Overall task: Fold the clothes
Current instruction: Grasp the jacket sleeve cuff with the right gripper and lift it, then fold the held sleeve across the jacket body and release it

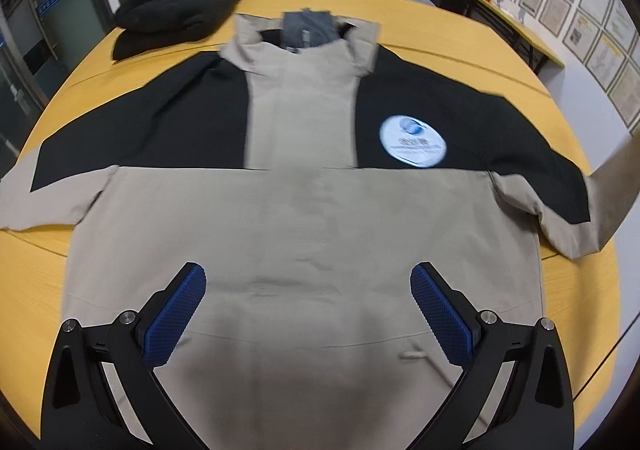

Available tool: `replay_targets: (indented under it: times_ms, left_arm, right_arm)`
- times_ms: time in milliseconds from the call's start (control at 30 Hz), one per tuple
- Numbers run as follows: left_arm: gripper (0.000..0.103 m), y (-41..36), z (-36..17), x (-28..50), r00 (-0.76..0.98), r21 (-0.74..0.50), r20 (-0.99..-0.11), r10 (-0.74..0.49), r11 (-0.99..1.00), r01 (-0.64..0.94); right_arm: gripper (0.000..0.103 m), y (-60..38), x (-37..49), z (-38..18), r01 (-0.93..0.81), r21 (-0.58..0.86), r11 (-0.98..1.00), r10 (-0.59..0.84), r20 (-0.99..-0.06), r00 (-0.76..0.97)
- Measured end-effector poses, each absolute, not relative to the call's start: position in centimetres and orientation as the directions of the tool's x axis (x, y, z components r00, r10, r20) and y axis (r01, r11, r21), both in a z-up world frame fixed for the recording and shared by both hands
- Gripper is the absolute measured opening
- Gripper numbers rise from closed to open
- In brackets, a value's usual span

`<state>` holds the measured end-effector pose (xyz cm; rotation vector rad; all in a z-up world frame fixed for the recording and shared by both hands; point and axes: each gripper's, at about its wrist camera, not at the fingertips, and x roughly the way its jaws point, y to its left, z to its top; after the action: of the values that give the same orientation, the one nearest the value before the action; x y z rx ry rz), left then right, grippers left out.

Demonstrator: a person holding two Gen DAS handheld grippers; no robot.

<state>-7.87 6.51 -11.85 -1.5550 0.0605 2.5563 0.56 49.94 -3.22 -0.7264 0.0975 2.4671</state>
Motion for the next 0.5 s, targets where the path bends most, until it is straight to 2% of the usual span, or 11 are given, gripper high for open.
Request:
replay_targets:
  times_ms: [100, 233, 367, 500]
  left_arm:
    - [0.103, 3.1, -11.1, -7.7, -0.47, -0.066, -0.874, 0.123, -0.988, -0.137]
    - [0.103, -2.6, -10.7, -7.4, -0.499, -0.018, -0.863, 0.084, -0.99, -0.137]
    - [0.103, -10.0, -11.6, -7.0, -0.497, 0.003, -0.867, 0.036, -0.997, -0.078]
    - [0.103, -17.6, -12.9, -6.3, -0.481, 0.002, -0.877, -0.001, -1.0, -0.001]
  right_arm:
    - [0.001, 38.6, -3.5, -0.9, -0.321, -0.109, -0.941, 0.333, -0.477, -0.813]
    - [0.001, 24.0, -7.6, -1.2, -0.061, -0.097, -0.993, 0.102, -0.496, -0.863]
    - [0.001, 10.6, -11.4, -5.3, 0.147, -0.079, -0.986, -0.079, -0.556, -0.828]
    - [0.001, 1.0, -13.0, -11.8, 0.275, -0.089, -0.957, -0.148, -0.667, -0.73]
